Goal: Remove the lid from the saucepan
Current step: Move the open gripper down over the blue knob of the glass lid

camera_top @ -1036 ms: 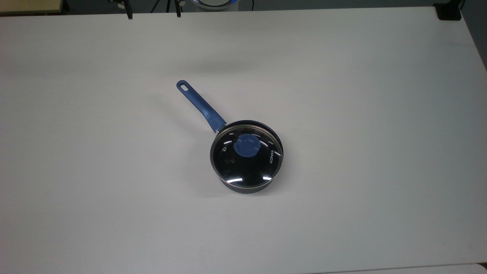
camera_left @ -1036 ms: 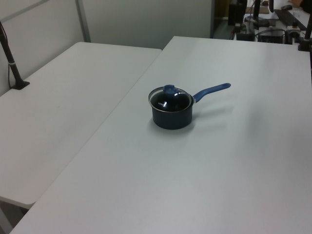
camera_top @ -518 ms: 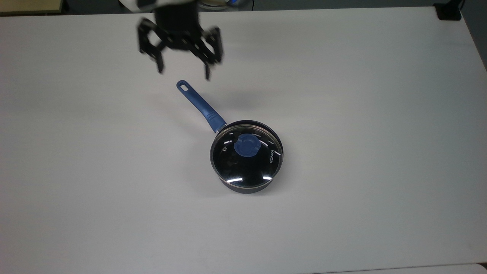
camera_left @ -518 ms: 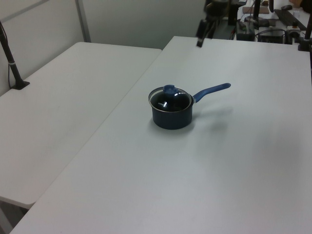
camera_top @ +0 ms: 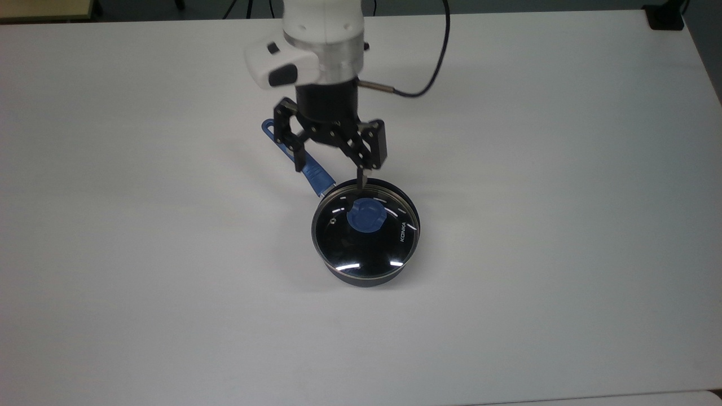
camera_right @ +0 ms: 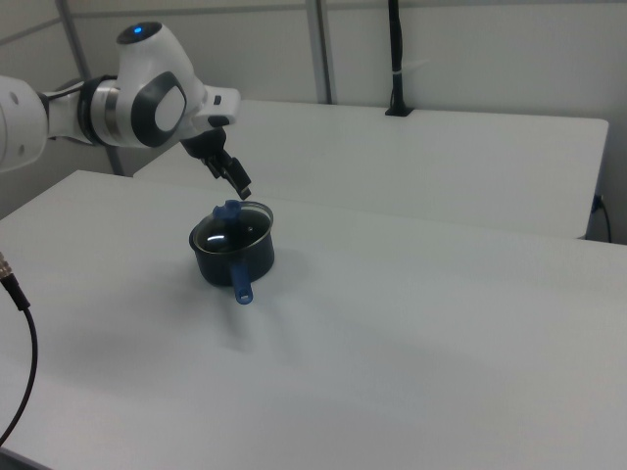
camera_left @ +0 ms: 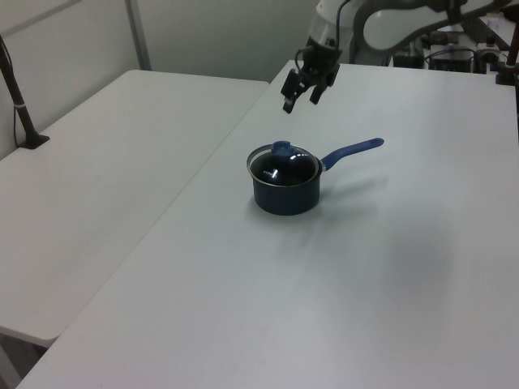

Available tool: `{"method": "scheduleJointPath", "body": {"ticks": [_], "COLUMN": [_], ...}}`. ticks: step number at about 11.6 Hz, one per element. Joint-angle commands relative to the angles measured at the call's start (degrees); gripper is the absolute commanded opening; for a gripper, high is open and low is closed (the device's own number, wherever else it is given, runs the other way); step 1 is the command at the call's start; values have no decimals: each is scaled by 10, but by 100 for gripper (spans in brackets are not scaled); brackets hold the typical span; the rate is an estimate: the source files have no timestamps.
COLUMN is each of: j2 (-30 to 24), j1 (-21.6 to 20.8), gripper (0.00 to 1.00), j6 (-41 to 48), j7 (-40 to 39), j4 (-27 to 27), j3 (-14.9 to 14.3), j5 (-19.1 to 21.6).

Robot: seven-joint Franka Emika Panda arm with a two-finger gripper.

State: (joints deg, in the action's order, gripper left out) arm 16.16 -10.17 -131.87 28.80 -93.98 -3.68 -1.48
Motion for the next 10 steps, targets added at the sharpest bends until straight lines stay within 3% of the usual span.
{"method": "scheduleJointPath", "body": {"ticks": [1,3,6,10], "j2": [49,73,88,98], "j1": [-27,-27,-28,-27], "gripper": [100,100,100,100], "j6": [-26,-31,-58,-59], "j7": [37,82,128,137], "j4": [14,20,27,27], "j3": [-3,-3,-1,17], "j5": [-19,-44,-47,-52]}}
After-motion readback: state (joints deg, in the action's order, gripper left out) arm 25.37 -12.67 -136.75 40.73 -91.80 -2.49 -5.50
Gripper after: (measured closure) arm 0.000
